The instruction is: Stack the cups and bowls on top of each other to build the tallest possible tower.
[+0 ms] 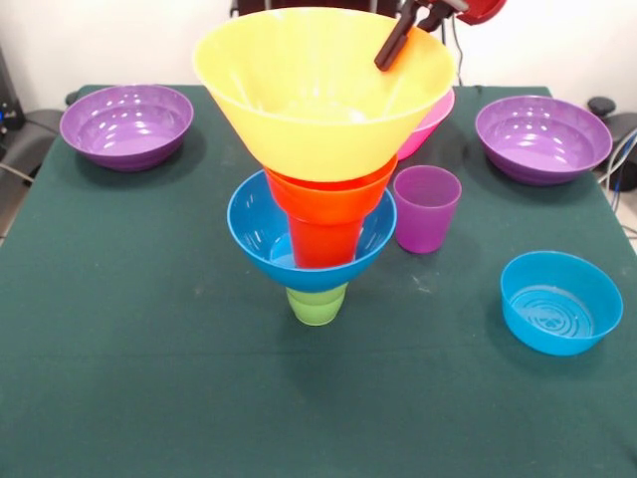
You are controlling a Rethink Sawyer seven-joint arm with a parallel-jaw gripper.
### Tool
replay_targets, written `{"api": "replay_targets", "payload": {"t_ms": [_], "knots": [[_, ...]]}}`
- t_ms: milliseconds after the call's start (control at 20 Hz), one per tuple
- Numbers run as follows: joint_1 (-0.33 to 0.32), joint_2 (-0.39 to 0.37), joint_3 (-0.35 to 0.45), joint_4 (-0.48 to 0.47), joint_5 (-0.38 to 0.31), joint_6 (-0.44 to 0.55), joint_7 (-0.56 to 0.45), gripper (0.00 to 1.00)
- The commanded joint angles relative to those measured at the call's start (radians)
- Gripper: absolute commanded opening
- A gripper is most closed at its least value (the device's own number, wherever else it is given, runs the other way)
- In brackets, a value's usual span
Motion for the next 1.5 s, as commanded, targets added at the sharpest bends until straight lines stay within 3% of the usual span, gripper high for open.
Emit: {"api": "replay_targets", "payload": {"t_ms": [50,1500], "knots": [[-0.024,0.000,0.125,0.041,0.029,0.034,0.070,0.00],[-0.031,0.031,0.136,0.014,0.028,0.021,0.080,0.00]]}}
